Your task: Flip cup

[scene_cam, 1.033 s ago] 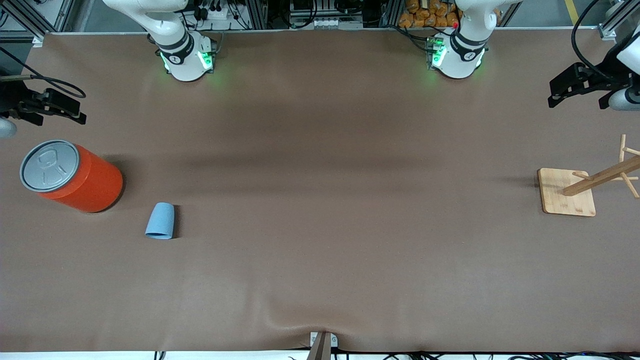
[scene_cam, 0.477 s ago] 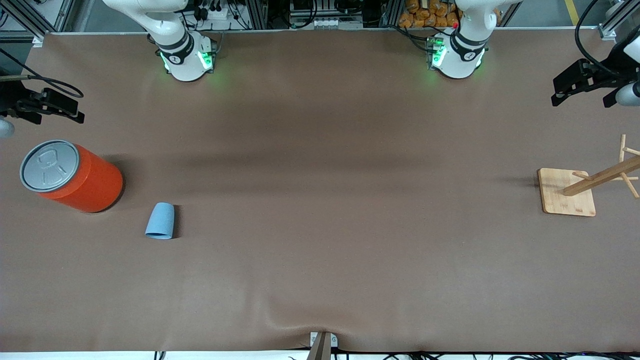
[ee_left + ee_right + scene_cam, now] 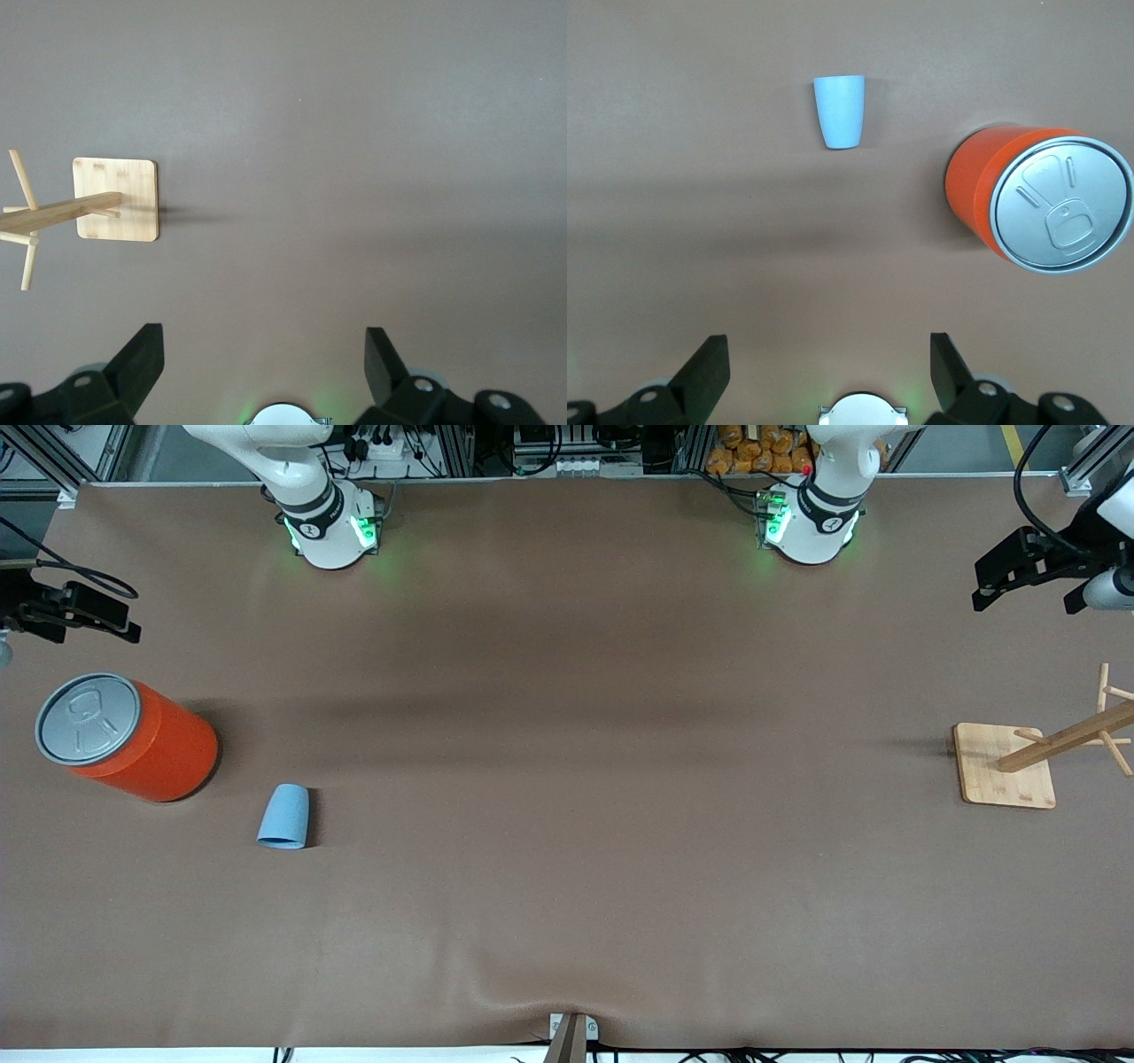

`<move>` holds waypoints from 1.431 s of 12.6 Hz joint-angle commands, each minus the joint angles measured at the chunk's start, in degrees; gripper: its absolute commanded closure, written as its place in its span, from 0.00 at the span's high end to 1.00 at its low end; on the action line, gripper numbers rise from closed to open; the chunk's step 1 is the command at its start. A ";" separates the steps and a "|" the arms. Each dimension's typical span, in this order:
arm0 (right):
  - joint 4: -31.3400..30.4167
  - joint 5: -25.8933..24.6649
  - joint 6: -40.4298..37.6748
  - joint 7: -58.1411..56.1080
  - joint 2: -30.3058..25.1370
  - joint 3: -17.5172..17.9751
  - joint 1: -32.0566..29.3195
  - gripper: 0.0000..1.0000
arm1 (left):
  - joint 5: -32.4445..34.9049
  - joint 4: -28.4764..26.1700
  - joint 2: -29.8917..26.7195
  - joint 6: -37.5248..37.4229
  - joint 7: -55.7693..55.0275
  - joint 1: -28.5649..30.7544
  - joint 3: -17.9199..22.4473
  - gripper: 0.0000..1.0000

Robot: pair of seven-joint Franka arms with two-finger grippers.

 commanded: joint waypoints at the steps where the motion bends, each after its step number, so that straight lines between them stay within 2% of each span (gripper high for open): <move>1: 1.51 1.12 -0.75 0.03 0.37 0.43 -2.16 1.00 | -0.73 -0.03 -0.80 -0.69 -0.94 0.24 -0.39 1.00; 11: 1.51 1.99 -0.75 0.47 1.68 0.52 -1.64 1.00 | -0.82 0.06 -1.24 -0.60 -1.03 -0.03 -0.56 1.00; 15: 1.51 11.56 -1.89 0.03 9.23 0.61 -1.55 1.00 | -0.82 0.15 -1.50 -0.60 0.02 0.15 -0.47 1.00; 18: 1.77 12.02 -1.72 -0.14 10.22 0.69 -1.47 1.00 | -0.82 0.15 -1.68 -0.60 -0.06 0.15 -0.39 1.00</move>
